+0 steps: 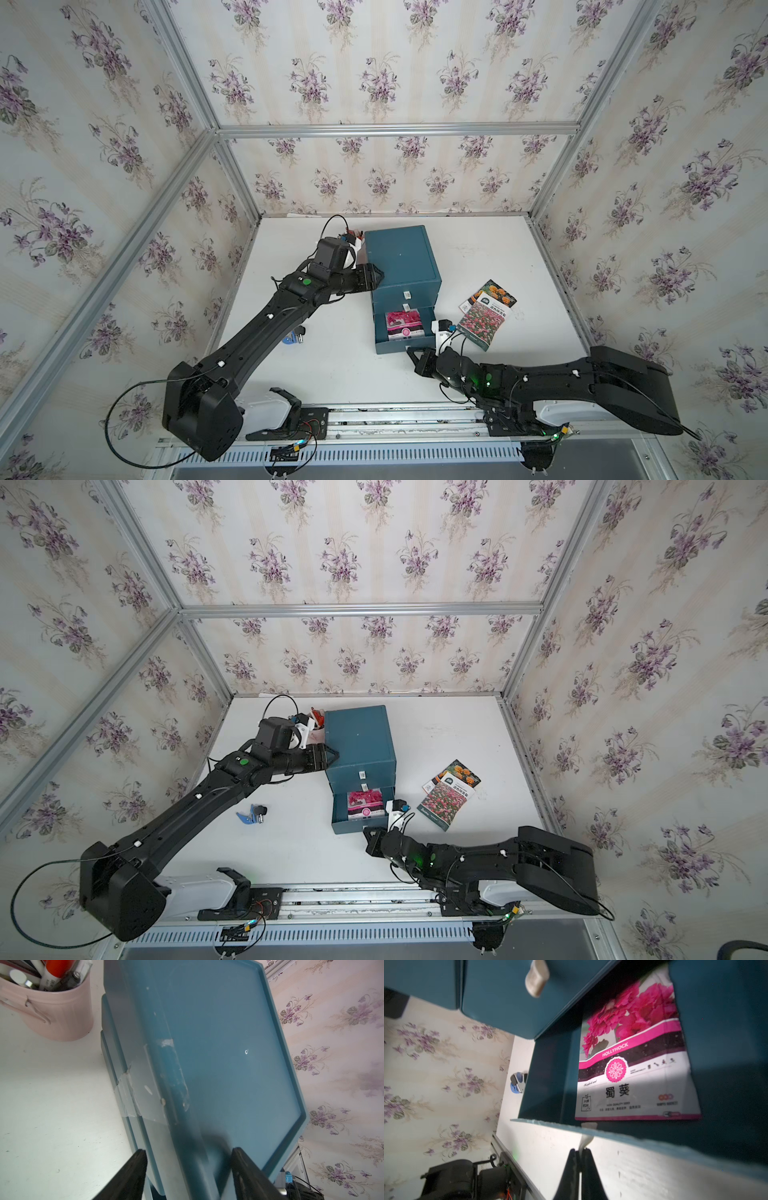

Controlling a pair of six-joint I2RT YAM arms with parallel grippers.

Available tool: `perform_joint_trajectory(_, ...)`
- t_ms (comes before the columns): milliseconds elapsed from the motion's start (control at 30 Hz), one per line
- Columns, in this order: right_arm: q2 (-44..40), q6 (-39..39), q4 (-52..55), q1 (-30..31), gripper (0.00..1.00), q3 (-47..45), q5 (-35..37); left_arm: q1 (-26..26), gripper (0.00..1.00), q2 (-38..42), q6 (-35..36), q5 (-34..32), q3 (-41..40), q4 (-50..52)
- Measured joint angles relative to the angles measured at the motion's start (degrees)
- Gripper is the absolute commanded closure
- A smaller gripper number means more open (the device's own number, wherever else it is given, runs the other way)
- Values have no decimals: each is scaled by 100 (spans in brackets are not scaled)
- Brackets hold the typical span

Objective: Take the seed bags out of the drawer
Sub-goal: Open the drawer in the storage box.

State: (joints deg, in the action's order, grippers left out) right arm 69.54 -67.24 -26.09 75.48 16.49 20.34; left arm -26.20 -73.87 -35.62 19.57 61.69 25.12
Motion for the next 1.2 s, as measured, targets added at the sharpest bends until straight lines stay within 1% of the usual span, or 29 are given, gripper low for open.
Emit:
perform_joint_trajectory(100,-313,125,715,304,100,129,94,2,33,28,-74,-11,-42,-24)
perform_joint_trajectory(267,-603,122,1449,640,100,166,249,2,33,44,-188,11,-127,-140)
perform_joint_trajectory(567,-168,94,2076,1174,100,463,343,4,33,70,-232,13,-162,-190)
perform_joint_trajectory(600,-144,74,2135,1189,94,505,369,7,33,70,-232,13,-166,-195)
perform_joint_trajectory(633,-131,59,2208,1202,80,555,398,7,33,70,-232,13,-168,-197)
perform_joint_trajectory(667,-127,2,2308,1228,61,625,431,7,32,70,-232,13,-168,-199)
perform_joint_trajectory(700,-140,-17,2446,1255,40,713,479,7,32,70,-232,13,-168,-199)
perform_joint_trajectory(733,-177,-15,2612,1298,25,796,557,7,32,70,-232,13,-168,-199)
perform_joint_trajectory(767,-227,-17,2769,1346,20,879,629,7,32,70,-229,13,-168,-199)
perform_joint_trajectory(900,-601,-2,3770,1517,16,1366,1014,9,32,61,-227,11,-149,-184)
perform_joint_trajectory(1033,-997,33,4942,1473,18,2017,1488,9,32,39,-225,11,-107,-140)
perform_joint_trajectory(1100,-1036,177,5386,1257,19,2400,1606,13,32,46,-225,9,-105,-125)
perform_joint_trajectory(1200,-911,557,5729,577,19,2848,1471,11,32,70,-225,-22,-105,-94)
